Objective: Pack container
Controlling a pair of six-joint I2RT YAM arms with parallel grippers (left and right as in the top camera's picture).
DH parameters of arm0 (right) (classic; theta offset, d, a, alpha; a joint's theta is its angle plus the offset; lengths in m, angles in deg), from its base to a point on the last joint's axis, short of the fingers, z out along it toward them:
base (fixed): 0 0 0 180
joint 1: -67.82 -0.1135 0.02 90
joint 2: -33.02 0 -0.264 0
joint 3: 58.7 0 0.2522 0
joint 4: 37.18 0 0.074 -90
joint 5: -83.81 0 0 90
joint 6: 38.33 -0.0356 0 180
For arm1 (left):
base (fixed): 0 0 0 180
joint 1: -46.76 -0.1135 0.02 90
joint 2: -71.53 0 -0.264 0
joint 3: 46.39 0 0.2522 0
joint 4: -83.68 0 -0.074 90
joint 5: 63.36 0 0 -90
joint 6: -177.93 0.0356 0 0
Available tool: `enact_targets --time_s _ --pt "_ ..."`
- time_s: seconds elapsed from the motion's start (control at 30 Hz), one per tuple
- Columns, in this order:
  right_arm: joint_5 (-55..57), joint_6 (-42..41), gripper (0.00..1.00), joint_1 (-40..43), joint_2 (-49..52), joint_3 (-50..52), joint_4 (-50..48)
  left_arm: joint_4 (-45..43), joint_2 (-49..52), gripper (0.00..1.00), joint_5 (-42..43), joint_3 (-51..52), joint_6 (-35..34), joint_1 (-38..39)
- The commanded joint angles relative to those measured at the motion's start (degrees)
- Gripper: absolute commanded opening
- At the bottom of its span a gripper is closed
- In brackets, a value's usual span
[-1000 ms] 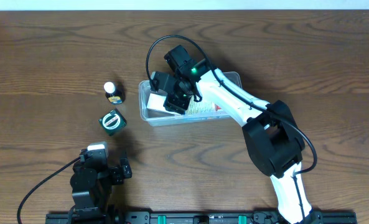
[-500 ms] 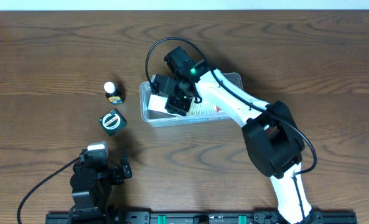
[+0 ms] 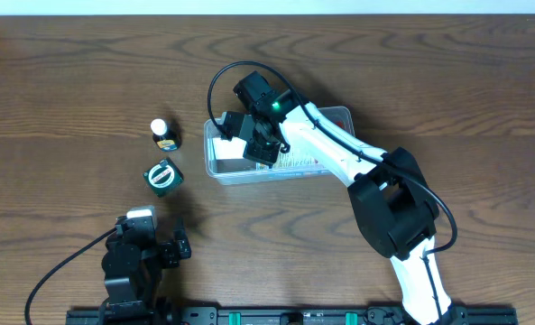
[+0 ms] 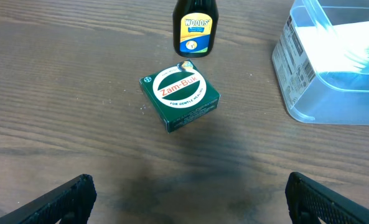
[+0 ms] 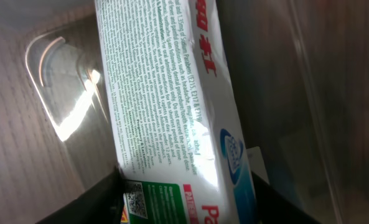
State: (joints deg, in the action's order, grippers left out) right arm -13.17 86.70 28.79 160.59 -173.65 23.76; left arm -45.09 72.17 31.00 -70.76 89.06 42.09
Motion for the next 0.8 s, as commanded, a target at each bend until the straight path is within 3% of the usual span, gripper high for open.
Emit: enact_targets --time_s 0.0,0.17,0.77 --pt "0.76 0.39 0.49 -0.42 0.98 -0.04 -0.28 0.00 -0.15 0.98 0.42 -0.11 0.13 0.09" --pt "0.76 0.33 0.29 -0.42 0.42 -0.09 -0.68 0.00 -0.15 0.98 0.42 -0.11 0.13 0.09" --pt "0.76 -5.77 0.28 0.04 -9.94 -1.16 0.48 0.00 -0.15 0.98 0.42 -0.11 0.13 0.09"
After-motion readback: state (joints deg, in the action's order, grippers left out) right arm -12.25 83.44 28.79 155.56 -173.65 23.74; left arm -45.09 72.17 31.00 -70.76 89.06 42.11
